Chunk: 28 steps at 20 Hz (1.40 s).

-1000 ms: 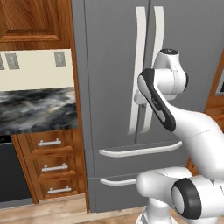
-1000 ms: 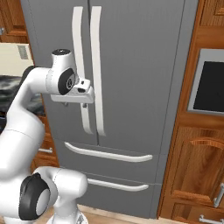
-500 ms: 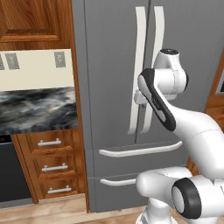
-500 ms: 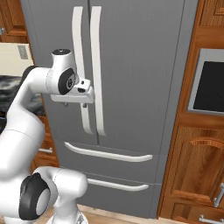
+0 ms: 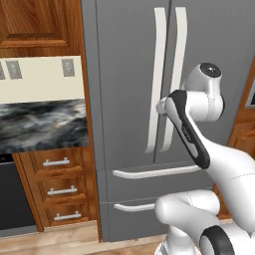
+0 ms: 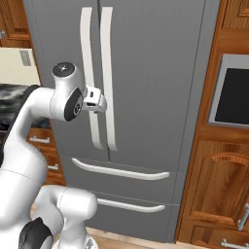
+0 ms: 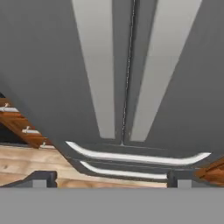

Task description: Open the fridge, remove the mango, lemon wedge, and chicken drumstick, and place them on any counter.

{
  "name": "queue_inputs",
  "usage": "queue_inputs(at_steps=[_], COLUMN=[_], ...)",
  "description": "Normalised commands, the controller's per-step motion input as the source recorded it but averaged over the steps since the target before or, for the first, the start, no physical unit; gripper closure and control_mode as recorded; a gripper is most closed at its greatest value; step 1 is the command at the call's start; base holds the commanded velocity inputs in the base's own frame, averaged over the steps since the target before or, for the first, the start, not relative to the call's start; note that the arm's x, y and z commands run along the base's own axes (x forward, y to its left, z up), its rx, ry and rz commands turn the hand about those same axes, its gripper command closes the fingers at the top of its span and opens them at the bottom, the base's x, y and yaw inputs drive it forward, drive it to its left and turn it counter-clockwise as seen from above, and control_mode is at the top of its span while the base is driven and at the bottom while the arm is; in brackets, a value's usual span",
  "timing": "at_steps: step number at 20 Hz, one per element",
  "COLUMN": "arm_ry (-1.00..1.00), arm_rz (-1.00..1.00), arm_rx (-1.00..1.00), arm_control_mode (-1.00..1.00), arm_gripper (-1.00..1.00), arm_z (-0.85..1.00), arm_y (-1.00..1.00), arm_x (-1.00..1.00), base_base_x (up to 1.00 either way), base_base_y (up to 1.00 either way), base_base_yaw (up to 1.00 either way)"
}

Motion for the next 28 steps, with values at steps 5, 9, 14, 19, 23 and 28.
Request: queue_inputs(at_steps=[5, 9, 14, 19, 23, 28], arm_ry=[-0.31, -0.13, -0.11, -0.02, 0.03, 0.07], arm_rz=[0.0, 0.03, 0.0, 0.0, 0.0, 0.0], arm_rx=[0.11, 0.12, 0.07, 0.03, 0.08, 0.06], arm_control_mode=[-1.0, -1.0, -1.0, -1.0, -1.0, -1.0], arm_gripper=[-1.0, -1.0, -1.0, -1.0, -1.0, -1.0], arm_z=[0.2, 0.19, 0.03, 0.02, 0.0, 0.0], arm_y=[-0.37, -0.59, -0.22, -0.05, -0.06, -0.11], arm_x=[0.0, -0.04, 0.07, 0.03, 0.35, 0.55], base_base_x=[0.0, 0.0, 0.0, 0.0, 0.0, 0.0], base_base_y=[0.0, 0.0, 0.0, 0.0, 0.0, 0.0], base_base_yaw=[0.0, 0.0, 0.0, 0.0, 0.0, 0.0])
